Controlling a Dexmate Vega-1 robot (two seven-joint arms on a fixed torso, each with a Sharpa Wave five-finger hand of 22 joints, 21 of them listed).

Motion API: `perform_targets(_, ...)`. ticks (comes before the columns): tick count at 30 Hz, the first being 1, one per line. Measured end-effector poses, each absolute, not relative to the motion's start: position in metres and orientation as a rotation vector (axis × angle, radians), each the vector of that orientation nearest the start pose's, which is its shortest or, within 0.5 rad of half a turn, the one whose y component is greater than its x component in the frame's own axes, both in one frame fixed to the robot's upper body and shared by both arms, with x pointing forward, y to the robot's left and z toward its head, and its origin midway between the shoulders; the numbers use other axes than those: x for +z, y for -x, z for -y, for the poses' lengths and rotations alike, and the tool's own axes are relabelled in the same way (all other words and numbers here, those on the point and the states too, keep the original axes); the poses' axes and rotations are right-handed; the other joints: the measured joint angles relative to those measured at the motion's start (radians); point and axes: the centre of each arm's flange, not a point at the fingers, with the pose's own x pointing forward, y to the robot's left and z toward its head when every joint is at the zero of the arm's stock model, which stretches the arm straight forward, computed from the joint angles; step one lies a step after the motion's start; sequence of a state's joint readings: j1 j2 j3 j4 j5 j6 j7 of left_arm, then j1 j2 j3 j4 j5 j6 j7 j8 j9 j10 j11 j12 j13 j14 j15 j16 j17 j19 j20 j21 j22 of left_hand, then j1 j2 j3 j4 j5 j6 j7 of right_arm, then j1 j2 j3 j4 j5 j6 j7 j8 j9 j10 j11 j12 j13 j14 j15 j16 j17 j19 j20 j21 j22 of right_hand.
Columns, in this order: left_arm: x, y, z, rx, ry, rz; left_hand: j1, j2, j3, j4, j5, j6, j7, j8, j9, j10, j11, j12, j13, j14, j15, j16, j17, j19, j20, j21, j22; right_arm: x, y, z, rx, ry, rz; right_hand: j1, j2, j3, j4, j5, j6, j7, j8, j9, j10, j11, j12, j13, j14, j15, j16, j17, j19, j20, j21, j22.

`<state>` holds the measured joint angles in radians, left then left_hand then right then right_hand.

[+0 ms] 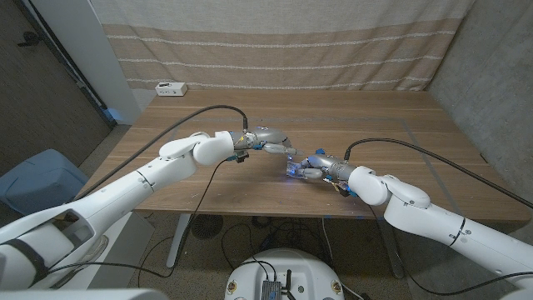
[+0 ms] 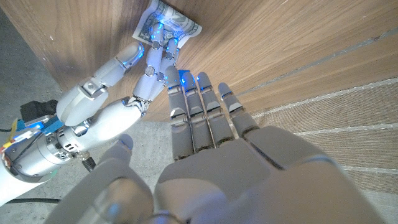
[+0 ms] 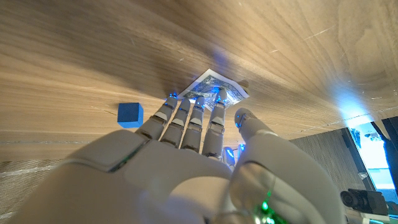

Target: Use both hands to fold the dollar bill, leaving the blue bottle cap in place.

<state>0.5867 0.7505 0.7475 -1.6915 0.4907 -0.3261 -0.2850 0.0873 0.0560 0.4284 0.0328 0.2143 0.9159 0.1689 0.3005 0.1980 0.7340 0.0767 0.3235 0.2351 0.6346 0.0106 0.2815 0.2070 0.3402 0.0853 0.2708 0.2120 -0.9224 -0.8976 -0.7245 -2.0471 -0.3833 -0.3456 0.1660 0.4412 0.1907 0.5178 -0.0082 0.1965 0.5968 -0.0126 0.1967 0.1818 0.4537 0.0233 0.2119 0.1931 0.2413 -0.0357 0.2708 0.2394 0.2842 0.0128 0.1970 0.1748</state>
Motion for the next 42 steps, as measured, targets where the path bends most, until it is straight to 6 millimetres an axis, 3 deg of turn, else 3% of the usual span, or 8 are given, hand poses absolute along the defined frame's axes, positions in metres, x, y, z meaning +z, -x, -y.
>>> perform_targets(4,0.017,-0.569,-0.106,-0.653,-1.621,0.877,0.033,0.033,0.026,-0.021,-0.007,0.01,0.001,0.0,0.0,0.004,0.004,0.0,0.005,0.009,0.002,0.0,0.0,0.001,-0.002,0.0,0.0,-0.09,-0.543,0.158,0.391,1.362,0.417,0.0,0.0,0.0,0.0,0.0,0.0,0.0,0.0,0.0,0.0,0.0,0.0,0.0,0.0,0.0,0.0,0.0,0.0,0.0,0.0,0.0)
perform_targets(10,0.02,-0.569,-0.1,-0.68,-1.682,0.857,0.177,0.043,0.094,-0.142,-0.015,0.002,-0.007,-0.016,0.0,-0.006,-0.006,0.0,0.014,-0.001,-0.008,-0.008,0.0,-0.027,-0.015,0.0,0.005,-0.091,-0.543,0.158,0.392,1.361,0.416,0.0,0.0,0.0,0.0,0.0,0.0,0.0,-0.001,0.0,0.0,0.0,0.0,0.0,0.0,0.0,0.0,0.0,0.0,0.0,0.004,-0.001)
perform_targets(15,0.022,-0.567,-0.094,-0.691,-1.744,0.847,0.225,0.04,0.116,-0.186,-0.011,0.003,-0.014,-0.02,-0.002,0.0,-0.014,0.0,0.017,-0.008,-0.015,-0.012,0.0,-0.033,-0.018,0.0,0.009,-0.091,-0.543,0.158,0.394,1.359,0.414,0.0,0.0,0.0,0.0,0.0,-0.004,0.004,-0.005,0.0,-0.004,0.004,0.0,0.0,0.0,0.0,0.0,0.0,0.0,0.0,0.004,-0.001)
perform_targets(31,0.016,-0.569,-0.086,-0.712,-1.853,0.803,0.224,0.04,0.117,-0.187,-0.011,0.048,-0.005,-0.02,-0.003,0.021,-0.018,0.0,0.018,0.008,-0.024,-0.012,0.002,-0.035,-0.019,0.0,0.009,-0.092,-0.542,0.159,0.394,1.359,0.411,0.0,0.0,-0.004,0.004,-0.004,-0.004,0.004,-0.005,0.0,-0.004,0.004,-0.007,0.0,0.0,0.0,0.0,0.0,0.0,0.0,0.002,0.0)
perform_targets(42,0.005,-0.572,-0.084,-0.73,-1.885,0.771,0.218,0.047,0.124,-0.179,-0.011,0.033,-0.012,-0.043,-0.003,0.002,-0.03,-0.014,0.018,-0.05,-0.037,-0.057,-0.017,-0.054,-0.025,0.0,0.009,-0.091,-0.542,0.158,0.393,1.363,0.411,0.0,0.0,-0.004,0.004,-0.004,-0.004,0.004,-0.005,0.0,-0.004,0.004,-0.007,0.0,0.0,0.0,0.0,0.0,0.0,0.0,0.002,0.0)
